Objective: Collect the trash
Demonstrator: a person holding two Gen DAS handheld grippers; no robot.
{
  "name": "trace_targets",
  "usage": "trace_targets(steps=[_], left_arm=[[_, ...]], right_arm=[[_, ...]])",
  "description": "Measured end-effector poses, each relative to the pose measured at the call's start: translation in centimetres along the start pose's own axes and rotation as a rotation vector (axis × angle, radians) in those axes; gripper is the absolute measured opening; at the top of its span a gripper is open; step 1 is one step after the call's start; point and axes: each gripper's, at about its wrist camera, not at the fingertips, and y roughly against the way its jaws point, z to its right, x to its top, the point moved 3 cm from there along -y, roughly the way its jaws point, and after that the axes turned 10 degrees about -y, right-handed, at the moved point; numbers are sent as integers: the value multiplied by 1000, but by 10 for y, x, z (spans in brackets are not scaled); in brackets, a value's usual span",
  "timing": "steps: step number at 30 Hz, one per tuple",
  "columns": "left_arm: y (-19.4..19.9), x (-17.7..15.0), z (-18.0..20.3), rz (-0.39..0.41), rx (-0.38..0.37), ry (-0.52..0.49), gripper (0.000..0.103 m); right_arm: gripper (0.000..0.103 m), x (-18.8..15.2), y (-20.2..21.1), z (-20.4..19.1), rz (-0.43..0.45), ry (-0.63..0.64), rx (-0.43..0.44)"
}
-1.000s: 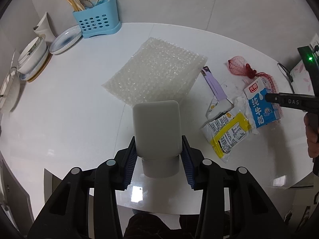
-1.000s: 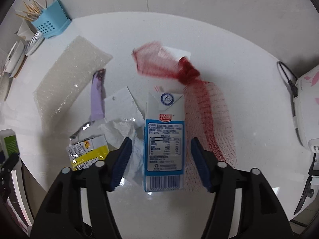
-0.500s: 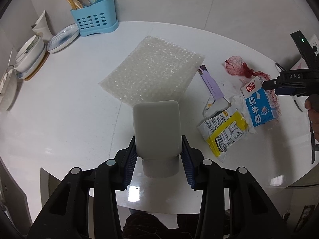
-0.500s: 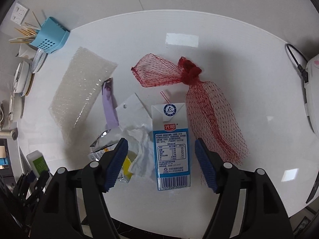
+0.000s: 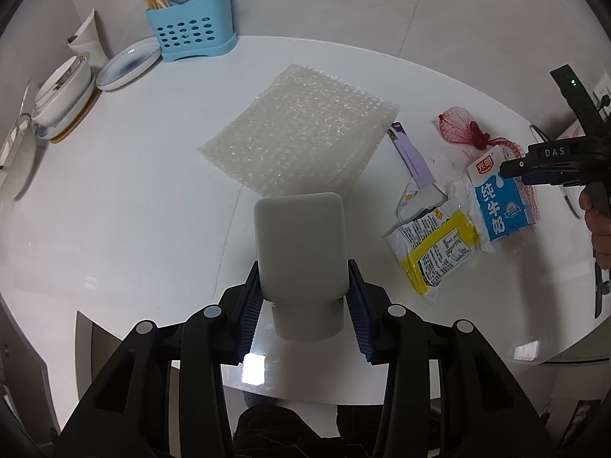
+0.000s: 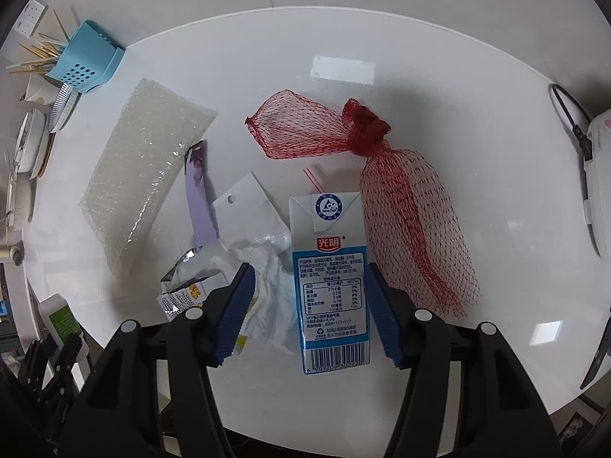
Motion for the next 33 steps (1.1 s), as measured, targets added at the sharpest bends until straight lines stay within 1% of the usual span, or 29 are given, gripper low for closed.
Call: trace_targets(steps=[2, 11, 12, 13, 15, 25, 29, 33], left_arm=[[0, -1, 0, 1, 0, -2, 41], [1, -3, -1, -3, -3, 5, 41], [1, -3, -1, -4, -3, 6, 41], [1, -3, -1, -5, -3, 6, 41], [2, -3, -2, -4, -4, 7, 41], [3, -2, -3, -1, -5, 9, 41], [4, -1, -2, -1, -6, 8, 41], [5, -1, -2, -1, -5, 8, 41]], right_arm=[[56, 1, -1, 1, 2, 1, -24], [55, -2, -7, -1, -6, 15, -51], [50, -2, -9, -2, -7, 19, -59], [48, -2, -10, -2, -9, 23, -67], [40, -1, -10, -4, -4, 22, -80], [41, -2, -10, -8, 2, 25, -94], [40, -2, -13, -14, 5, 35, -119], [39, -5, -10, -18, 16, 38, -111]])
